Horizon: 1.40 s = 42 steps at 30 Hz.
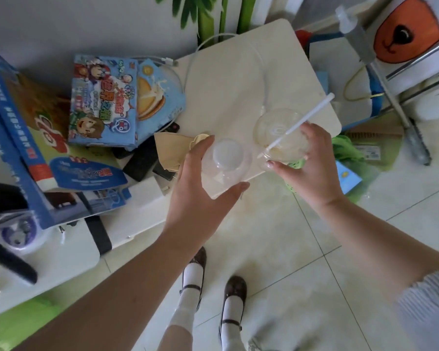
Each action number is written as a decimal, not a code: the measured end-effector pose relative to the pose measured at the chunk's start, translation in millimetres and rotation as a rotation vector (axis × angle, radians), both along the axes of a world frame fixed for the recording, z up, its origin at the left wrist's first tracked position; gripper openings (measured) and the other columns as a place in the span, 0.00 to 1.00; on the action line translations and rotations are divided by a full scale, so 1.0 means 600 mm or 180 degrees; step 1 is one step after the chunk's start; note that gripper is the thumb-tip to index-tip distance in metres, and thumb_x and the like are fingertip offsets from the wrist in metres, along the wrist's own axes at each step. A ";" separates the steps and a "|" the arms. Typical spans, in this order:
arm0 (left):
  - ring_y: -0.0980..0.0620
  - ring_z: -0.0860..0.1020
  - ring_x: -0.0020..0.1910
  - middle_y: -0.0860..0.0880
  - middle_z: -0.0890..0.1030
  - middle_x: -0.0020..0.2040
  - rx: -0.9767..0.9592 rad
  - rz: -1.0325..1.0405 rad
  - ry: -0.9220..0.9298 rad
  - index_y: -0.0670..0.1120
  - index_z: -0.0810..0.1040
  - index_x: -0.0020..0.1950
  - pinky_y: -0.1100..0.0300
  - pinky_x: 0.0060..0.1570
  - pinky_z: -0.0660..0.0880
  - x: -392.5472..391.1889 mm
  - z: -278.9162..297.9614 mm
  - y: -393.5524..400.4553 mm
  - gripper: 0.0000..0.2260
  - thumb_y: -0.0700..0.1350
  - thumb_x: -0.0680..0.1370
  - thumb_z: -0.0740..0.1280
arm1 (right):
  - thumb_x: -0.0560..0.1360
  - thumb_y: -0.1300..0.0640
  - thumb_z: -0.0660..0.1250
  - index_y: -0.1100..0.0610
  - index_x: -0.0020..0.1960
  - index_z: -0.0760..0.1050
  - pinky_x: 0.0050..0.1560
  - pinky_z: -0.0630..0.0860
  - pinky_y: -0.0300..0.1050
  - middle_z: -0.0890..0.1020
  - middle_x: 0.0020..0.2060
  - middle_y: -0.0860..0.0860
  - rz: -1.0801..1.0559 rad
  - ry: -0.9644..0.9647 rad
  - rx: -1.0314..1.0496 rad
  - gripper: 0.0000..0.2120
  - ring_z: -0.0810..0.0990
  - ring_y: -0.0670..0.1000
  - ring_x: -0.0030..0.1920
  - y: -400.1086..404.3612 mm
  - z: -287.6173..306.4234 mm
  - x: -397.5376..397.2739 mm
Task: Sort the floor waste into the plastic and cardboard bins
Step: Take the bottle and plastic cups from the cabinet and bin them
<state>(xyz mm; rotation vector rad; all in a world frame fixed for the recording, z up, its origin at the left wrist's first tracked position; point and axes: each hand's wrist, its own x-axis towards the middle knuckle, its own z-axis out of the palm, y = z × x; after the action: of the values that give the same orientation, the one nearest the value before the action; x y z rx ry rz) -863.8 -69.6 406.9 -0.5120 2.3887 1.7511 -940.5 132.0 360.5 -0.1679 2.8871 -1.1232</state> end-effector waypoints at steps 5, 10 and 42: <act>0.58 0.71 0.63 0.59 0.73 0.61 0.0092 0.0356 -0.0106 0.62 0.64 0.64 0.57 0.62 0.70 0.089 0.032 -0.014 0.31 0.53 0.65 0.75 | 0.61 0.50 0.78 0.62 0.65 0.67 0.56 0.73 0.61 0.71 0.61 0.51 0.0210 -0.0032 -0.0166 0.38 0.69 0.56 0.62 0.000 0.050 0.079; 0.57 0.72 0.62 0.57 0.74 0.62 0.0082 0.0864 -0.0163 0.61 0.65 0.64 0.57 0.62 0.72 0.235 0.074 -0.042 0.31 0.52 0.65 0.76 | 0.62 0.42 0.74 0.60 0.64 0.67 0.55 0.75 0.57 0.67 0.59 0.44 0.0810 -0.0073 -0.0357 0.38 0.69 0.52 0.62 -0.046 0.117 0.196; 0.56 0.73 0.50 0.53 0.75 0.56 -0.0241 0.3627 -0.1217 0.52 0.67 0.61 0.64 0.43 0.69 1.082 -0.066 -0.687 0.28 0.53 0.66 0.75 | 0.61 0.53 0.79 0.58 0.65 0.64 0.54 0.76 0.49 0.65 0.59 0.47 0.2691 -0.1381 0.0024 0.38 0.72 0.51 0.60 -0.818 -0.014 0.881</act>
<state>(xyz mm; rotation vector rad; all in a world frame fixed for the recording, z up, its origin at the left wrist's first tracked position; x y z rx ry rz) -214.6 -481.9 367.2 -2.2875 1.9433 1.5547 -411.9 -358.9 352.3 -0.9055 2.0696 -0.8300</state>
